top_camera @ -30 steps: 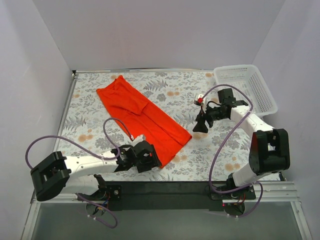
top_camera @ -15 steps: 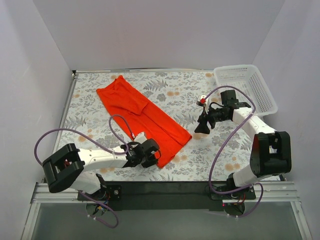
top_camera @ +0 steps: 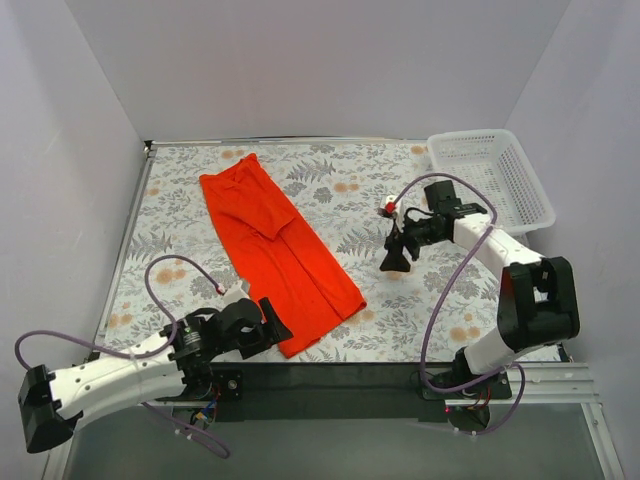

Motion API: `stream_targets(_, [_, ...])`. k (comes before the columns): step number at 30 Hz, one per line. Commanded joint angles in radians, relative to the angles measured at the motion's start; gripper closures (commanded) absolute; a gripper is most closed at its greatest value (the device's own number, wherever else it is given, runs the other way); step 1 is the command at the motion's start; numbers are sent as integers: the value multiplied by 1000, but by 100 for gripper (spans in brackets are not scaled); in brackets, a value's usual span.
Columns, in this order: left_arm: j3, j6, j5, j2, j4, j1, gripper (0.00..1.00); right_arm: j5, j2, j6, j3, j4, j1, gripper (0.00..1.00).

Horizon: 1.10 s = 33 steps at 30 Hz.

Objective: Fold and stack the t-shirts

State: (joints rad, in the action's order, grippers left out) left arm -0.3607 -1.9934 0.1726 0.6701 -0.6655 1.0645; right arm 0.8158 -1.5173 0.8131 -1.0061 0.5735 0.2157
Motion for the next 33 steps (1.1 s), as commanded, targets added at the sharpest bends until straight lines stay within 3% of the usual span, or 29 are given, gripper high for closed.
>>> stream_targets(1, [-108, -208, 60, -130, -98, 5, 31, -50, -90, -79, -105, -67, 109, 35])
stream_targets(3, [-170, -139, 120, -168, -153, 5, 27, -88, -159, -270, -182, -131, 145, 34])
stream_targets(10, [-362, 39, 450, -274, -261, 6, 24, -70, -746, -829, -809, -198, 279, 26])
stream_targets(11, [-383, 47, 505, -276, -263, 6, 23, -78, -795, -863, -945, -199, 289, 25])
stream_targets(15, [-422, 90, 570, -231, -260, 6, 23, -209, -960, -997, -1159, -240, 315, 25])
stream_targets(20, [-484, 93, 600, -144, -324, 6, 23, -296, -1040, -1071, -1221, -304, 315, 27])
stream_targets(33, [-491, 97, 607, -162, -284, 5, 23, -165, -1144, -1197, -1210, -383, 332, 43])
